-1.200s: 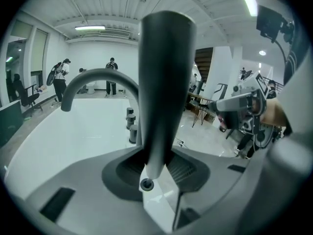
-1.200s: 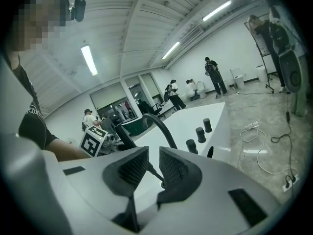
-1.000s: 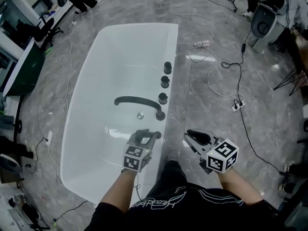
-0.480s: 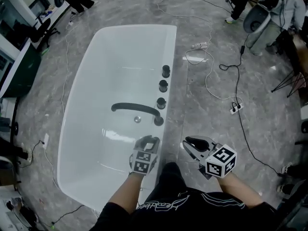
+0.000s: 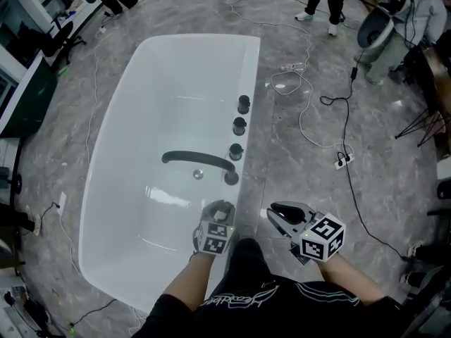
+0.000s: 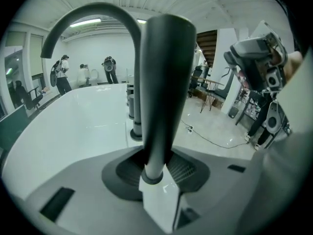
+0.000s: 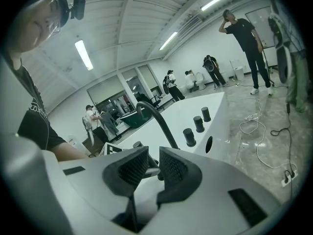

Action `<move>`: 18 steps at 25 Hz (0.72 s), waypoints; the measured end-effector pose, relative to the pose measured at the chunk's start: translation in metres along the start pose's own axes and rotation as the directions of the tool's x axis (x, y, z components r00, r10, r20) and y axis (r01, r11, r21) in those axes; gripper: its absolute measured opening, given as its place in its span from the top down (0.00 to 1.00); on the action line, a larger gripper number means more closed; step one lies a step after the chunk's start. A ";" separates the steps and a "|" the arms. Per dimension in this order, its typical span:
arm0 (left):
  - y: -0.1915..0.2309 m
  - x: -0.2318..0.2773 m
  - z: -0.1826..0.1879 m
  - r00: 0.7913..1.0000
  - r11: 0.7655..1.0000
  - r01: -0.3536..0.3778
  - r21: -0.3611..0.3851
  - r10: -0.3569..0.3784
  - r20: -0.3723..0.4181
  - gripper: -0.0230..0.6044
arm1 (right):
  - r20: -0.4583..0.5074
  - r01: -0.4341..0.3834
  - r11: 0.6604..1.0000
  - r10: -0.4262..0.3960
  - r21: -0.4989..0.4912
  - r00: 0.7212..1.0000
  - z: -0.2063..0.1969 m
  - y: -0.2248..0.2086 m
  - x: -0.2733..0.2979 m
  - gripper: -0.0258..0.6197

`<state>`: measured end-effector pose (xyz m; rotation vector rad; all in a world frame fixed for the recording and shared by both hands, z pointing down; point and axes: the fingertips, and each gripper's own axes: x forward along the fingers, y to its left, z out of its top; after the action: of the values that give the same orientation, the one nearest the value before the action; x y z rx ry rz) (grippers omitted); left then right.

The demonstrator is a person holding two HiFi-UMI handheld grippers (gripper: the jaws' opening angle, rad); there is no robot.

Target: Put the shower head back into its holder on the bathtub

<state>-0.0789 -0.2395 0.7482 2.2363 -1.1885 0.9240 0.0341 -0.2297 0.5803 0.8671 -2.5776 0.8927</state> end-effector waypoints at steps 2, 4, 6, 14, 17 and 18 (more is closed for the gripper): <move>-0.001 0.002 0.000 1.000 1.000 -0.005 0.016 0.005 0.003 0.75 | -0.002 -0.003 1.000 0.003 0.002 1.000 0.000 0.000 0.001 0.85; -0.001 0.003 0.000 1.000 1.000 -0.005 0.029 0.005 0.009 0.75 | -0.004 -0.005 1.000 0.005 0.001 1.000 0.000 0.000 0.001 0.85; -0.002 0.003 0.000 1.000 0.999 0.001 0.032 -0.002 0.010 0.75 | -0.008 -0.007 1.000 0.007 -0.001 1.000 0.000 0.002 0.001 0.85; 0.007 -0.009 -0.006 1.000 1.000 0.010 -0.010 -0.010 0.014 0.62 | 0.010 -0.017 1.000 0.018 -0.023 1.000 0.011 0.014 -0.001 0.85; 0.009 -0.033 -0.003 1.000 0.999 0.007 -0.037 -0.006 0.018 0.62 | 0.025 -0.026 0.999 0.028 -0.044 0.999 0.019 0.023 -0.009 0.85; 0.009 -0.042 -0.001 1.000 0.999 0.002 -0.053 -0.001 0.028 0.62 | 0.031 -0.034 0.998 0.036 -0.048 0.999 0.021 0.028 -0.013 0.85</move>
<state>-0.1040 -0.2205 0.7184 2.2150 -1.2092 0.8531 0.0256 -0.2201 0.5454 0.8325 -2.6377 0.8300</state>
